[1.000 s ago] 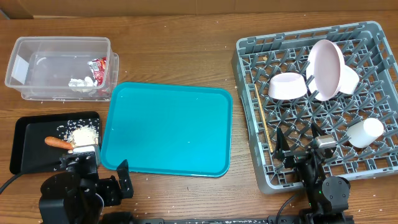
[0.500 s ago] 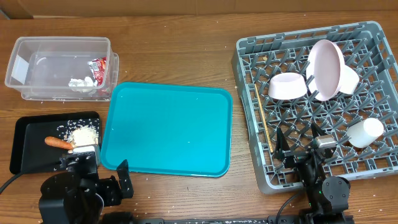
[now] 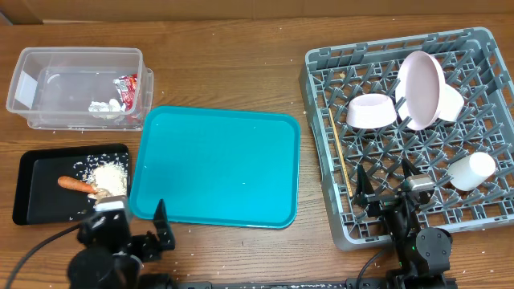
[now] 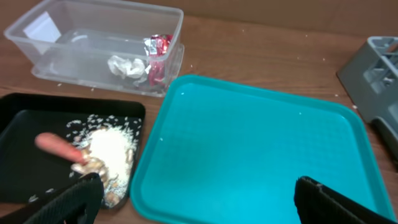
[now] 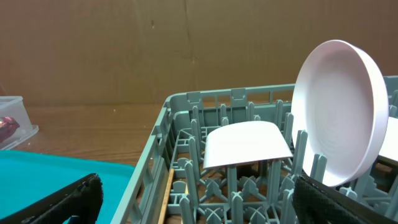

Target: Sort waste into correct bins and load items into the dishwasher

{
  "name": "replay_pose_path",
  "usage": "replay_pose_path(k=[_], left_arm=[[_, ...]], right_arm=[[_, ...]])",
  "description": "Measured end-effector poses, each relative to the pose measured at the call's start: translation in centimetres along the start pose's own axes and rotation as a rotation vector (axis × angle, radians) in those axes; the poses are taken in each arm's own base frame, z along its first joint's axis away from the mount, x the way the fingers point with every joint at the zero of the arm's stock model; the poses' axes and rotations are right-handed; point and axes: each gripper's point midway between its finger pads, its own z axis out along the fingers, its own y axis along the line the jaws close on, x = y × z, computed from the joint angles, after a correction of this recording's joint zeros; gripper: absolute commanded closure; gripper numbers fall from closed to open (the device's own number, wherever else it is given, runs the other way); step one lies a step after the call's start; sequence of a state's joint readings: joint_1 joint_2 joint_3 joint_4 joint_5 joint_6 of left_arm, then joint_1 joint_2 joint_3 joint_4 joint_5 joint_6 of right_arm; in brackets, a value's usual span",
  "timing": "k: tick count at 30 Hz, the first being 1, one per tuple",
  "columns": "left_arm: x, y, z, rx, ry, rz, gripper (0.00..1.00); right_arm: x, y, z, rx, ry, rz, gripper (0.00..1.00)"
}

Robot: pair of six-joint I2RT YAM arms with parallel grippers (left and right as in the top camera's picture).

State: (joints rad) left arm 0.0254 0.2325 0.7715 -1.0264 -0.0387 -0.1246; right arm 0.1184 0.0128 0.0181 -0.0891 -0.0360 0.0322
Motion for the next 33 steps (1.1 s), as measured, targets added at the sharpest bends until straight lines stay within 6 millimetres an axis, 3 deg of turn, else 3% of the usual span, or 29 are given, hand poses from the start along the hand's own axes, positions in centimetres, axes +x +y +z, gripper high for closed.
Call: replay_pose_path(k=[6,8,13,19,24,27,33], left_arm=[[3.5,0.0,4.4,0.025,-0.080,-0.022,0.00],[3.8,-0.1,5.7,0.036,-0.120,-0.035,0.00],[2.2,-0.4,8.2,0.059,-0.272,-0.046,0.00],[-0.6,-0.9,9.1,0.097,-0.526,-0.029,0.00],[1.1,-1.6,10.3,0.119,-0.494,0.066,0.00],[3.2,-1.8,11.3,0.134,-0.403,0.088,0.00],[3.2,-2.1,11.2,0.147,-0.405,0.106,0.00]], right_arm=[[0.0,0.0,0.0,0.000,0.000,0.000,0.00],[0.0,0.0,0.0,0.000,0.001,0.000,0.00],[0.0,0.0,0.0,0.000,0.000,0.001,0.00],[0.0,0.0,0.0,0.000,0.000,0.000,0.00],[0.0,0.0,0.0,0.000,0.000,0.000,0.00],[0.0,0.0,0.0,0.000,0.001,0.000,0.00],[0.0,0.0,0.0,0.000,0.000,0.000,0.00]])
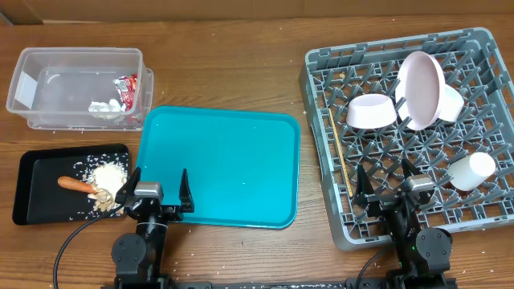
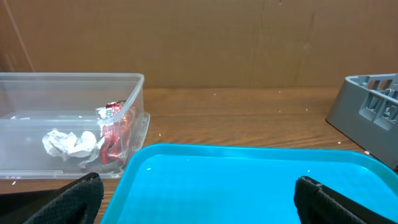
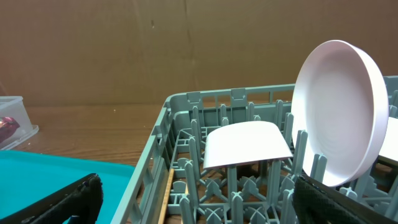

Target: Sort waste into correct bins and load items into the dishwasher

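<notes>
The teal tray (image 1: pixel 217 164) lies bare in the table's middle. My left gripper (image 1: pixel 156 186) stands open at its near left edge, nothing between the fingers; the tray (image 2: pixel 249 186) fills its wrist view. The grey dishwasher rack (image 1: pixel 321 88) at right holds a white bowl (image 1: pixel 371 111), a white plate (image 1: pixel 422 88) on edge, a white cup (image 1: pixel 471 170) and a wooden chopstick (image 1: pixel 340 156). My right gripper (image 1: pixel 385 181) is open over the rack's near edge. The clear bin (image 1: pixel 76 84) holds a red wrapper (image 1: pixel 127 87) and crumpled paper (image 1: pixel 103 107). The black tray (image 1: pixel 36 201) holds rice (image 1: pixel 108 172) and a carrot (image 1: pixel 75 184).
A brown cardboard wall runs behind the table. In the right wrist view the rack rim (image 3: pixel 152 143), bowl (image 3: pixel 247 144) and plate (image 3: pixel 339 112) stand close ahead. The clear bin (image 2: pixel 68 118) sits left of the tray in the left wrist view.
My left gripper has moved from low at the near left table edge, by the black tray, to the teal tray's near left edge, now level and facing the back wall. The right arm is unchanged.
</notes>
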{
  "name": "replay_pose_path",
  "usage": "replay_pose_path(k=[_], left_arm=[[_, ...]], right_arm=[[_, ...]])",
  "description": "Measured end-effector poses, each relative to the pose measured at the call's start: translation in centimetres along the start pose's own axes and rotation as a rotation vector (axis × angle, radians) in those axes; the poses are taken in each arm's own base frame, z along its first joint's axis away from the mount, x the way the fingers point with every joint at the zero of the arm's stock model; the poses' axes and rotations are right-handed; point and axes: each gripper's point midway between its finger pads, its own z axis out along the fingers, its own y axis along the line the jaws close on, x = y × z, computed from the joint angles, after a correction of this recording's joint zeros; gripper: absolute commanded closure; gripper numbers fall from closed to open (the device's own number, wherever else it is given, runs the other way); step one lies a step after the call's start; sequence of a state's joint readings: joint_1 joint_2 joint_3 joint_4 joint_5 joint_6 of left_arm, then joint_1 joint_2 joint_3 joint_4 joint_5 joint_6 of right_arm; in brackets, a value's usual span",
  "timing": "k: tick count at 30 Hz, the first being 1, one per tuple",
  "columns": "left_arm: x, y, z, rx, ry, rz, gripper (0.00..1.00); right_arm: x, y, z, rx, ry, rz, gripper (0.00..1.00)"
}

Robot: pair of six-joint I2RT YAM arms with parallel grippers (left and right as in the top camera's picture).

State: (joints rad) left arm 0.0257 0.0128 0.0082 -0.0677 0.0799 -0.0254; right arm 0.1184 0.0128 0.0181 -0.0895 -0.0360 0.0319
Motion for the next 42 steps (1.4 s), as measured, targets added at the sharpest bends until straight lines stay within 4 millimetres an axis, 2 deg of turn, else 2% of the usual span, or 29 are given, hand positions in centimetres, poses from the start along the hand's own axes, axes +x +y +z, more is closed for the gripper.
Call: replay_pose_path(k=[42], left_arm=[[-0.02,0.40,-0.02,-0.014,-0.001,0.002,0.00]], right_arm=[[-0.01,0.01,0.00,0.000,0.000,0.000,0.00]])
